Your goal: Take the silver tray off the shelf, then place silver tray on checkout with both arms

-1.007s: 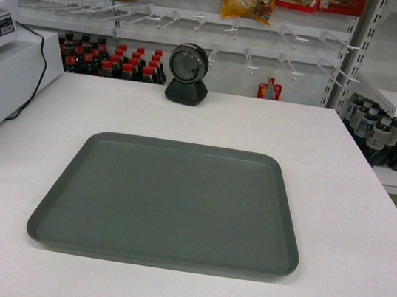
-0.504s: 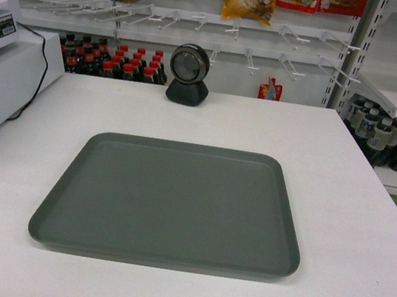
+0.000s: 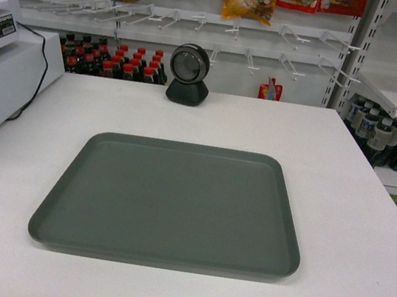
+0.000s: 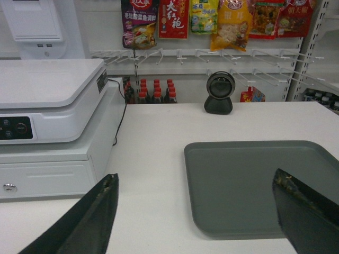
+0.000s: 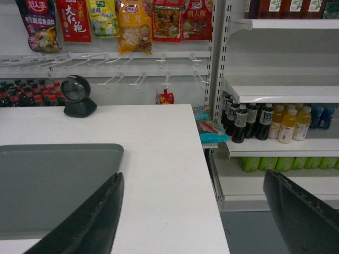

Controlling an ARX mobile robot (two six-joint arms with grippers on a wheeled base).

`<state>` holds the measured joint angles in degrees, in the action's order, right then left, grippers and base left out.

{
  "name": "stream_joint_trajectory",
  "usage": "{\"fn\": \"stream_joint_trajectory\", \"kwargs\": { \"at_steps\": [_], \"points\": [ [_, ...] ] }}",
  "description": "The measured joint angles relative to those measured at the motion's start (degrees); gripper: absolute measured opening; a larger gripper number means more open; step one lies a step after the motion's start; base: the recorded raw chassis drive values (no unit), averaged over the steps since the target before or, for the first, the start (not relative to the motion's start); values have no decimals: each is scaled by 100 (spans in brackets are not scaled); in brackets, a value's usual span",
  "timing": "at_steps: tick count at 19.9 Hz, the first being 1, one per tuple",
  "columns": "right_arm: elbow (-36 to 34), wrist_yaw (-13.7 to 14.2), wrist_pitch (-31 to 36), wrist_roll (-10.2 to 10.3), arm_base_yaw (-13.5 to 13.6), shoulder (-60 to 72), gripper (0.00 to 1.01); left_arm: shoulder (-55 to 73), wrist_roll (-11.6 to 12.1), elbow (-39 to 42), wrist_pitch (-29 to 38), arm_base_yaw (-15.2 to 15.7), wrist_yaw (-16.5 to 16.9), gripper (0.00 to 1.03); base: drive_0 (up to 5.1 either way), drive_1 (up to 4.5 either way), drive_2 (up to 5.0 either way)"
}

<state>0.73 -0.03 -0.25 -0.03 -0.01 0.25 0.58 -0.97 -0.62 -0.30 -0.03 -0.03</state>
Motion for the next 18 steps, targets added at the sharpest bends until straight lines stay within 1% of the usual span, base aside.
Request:
{"fn": "stream_joint_trajectory", "kwargs": {
  "at_steps": [2, 4, 5, 6, 10, 18],
  "points": [
    [0, 2, 0, 0, 0, 0, 88, 0, -2, 0, 0, 0, 2, 95, 0, 0, 0],
    [0, 2, 0, 0, 0, 0, 95, 0, 0, 0, 0, 0, 0, 100, 0, 0, 0],
    [0, 2, 0, 2, 0, 0, 99, 0, 2, 0, 0, 0, 0, 100, 0, 0, 0],
    [0, 2, 0, 2, 0, 0, 100, 0, 2, 0, 0, 0, 0, 98, 0, 0, 0],
    [0, 2, 0, 0, 0, 0, 97, 0, 0, 0, 0, 0, 0, 98, 0, 0, 0],
    [0, 2, 0, 2, 0, 0, 98, 0, 2, 0, 0, 0, 0, 98, 0, 0, 0]
  ]
}}
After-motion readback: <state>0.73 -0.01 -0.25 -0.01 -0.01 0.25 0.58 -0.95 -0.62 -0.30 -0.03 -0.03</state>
